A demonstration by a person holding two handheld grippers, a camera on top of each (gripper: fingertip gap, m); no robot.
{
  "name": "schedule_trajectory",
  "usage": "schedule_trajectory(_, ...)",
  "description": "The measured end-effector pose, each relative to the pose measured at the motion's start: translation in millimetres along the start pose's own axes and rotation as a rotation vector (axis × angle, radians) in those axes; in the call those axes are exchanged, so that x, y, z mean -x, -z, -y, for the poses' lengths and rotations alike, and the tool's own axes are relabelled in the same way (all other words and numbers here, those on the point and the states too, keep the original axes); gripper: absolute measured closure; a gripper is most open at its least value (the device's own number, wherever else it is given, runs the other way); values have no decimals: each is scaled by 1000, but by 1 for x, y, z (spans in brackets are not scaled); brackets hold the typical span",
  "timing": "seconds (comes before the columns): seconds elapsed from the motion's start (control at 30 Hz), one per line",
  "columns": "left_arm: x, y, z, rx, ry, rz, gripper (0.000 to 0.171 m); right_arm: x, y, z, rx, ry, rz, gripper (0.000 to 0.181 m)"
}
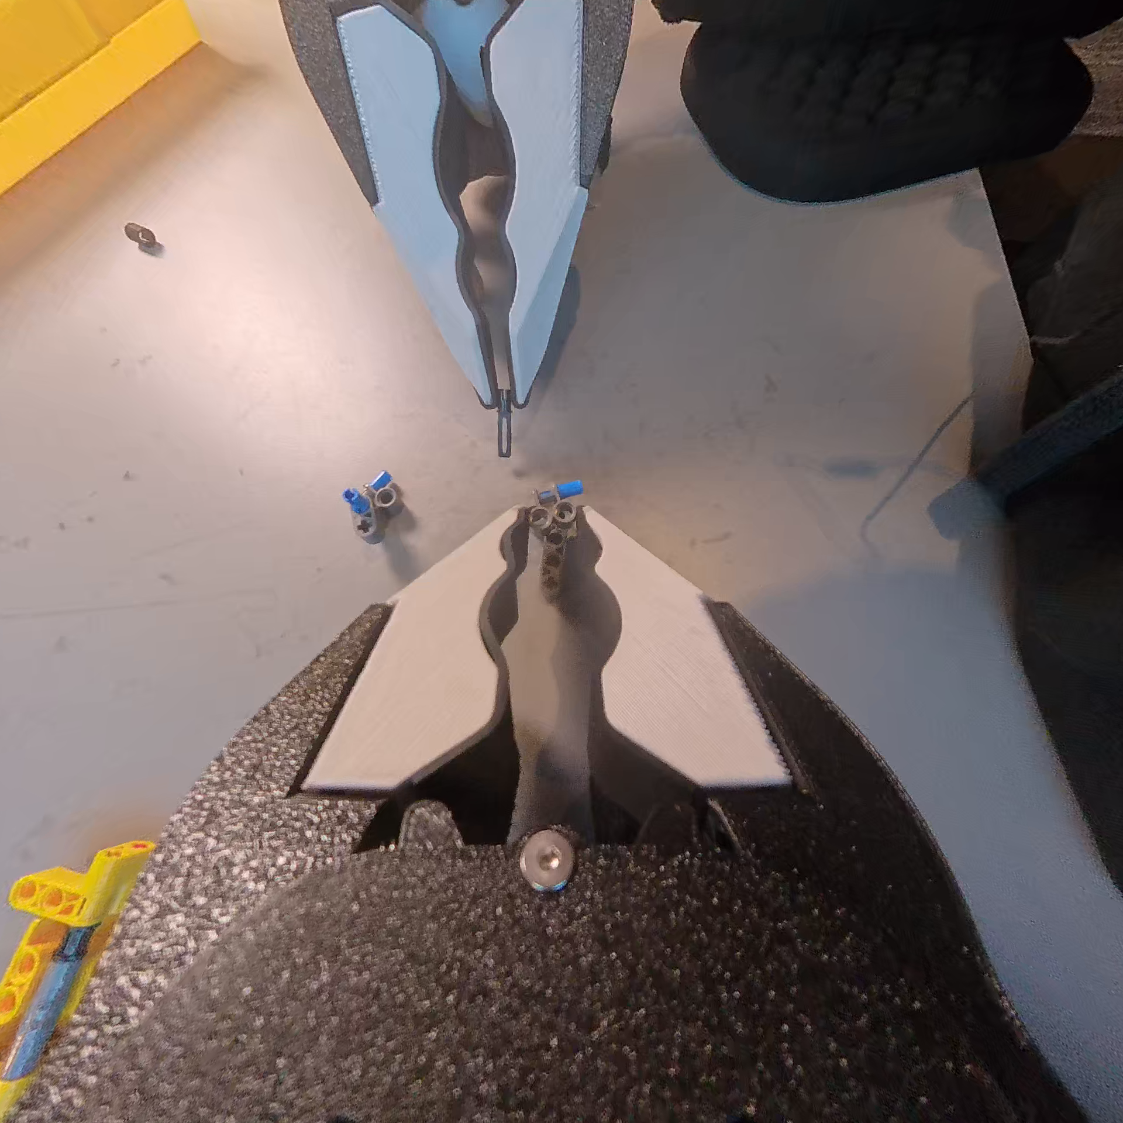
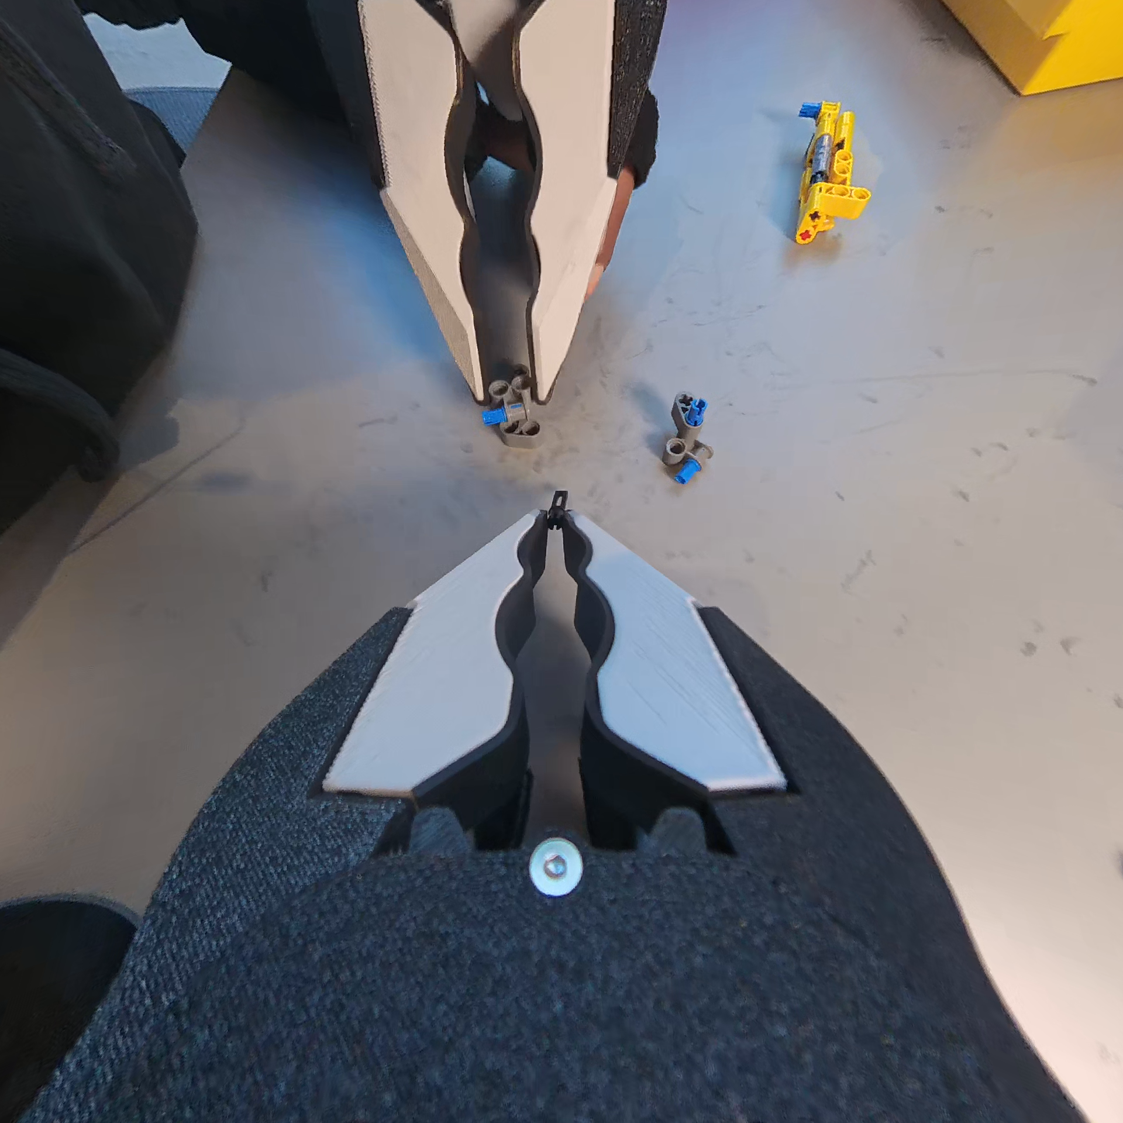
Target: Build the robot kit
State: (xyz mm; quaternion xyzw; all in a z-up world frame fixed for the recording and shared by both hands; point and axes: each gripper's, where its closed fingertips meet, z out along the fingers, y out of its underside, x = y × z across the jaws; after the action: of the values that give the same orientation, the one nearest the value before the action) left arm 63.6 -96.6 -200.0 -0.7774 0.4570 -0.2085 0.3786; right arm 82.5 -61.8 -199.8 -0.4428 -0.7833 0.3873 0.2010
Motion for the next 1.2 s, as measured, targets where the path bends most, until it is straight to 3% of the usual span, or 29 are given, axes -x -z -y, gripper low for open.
schedule_trajectory(0.8,2,-6,-3,14,-43,9,158,4,-3,4,-23,-6,25,177)
schedule_trajectory(1.2,2,3,-3,7,25,25,145,5,-3,4,-25,-9,26,177)
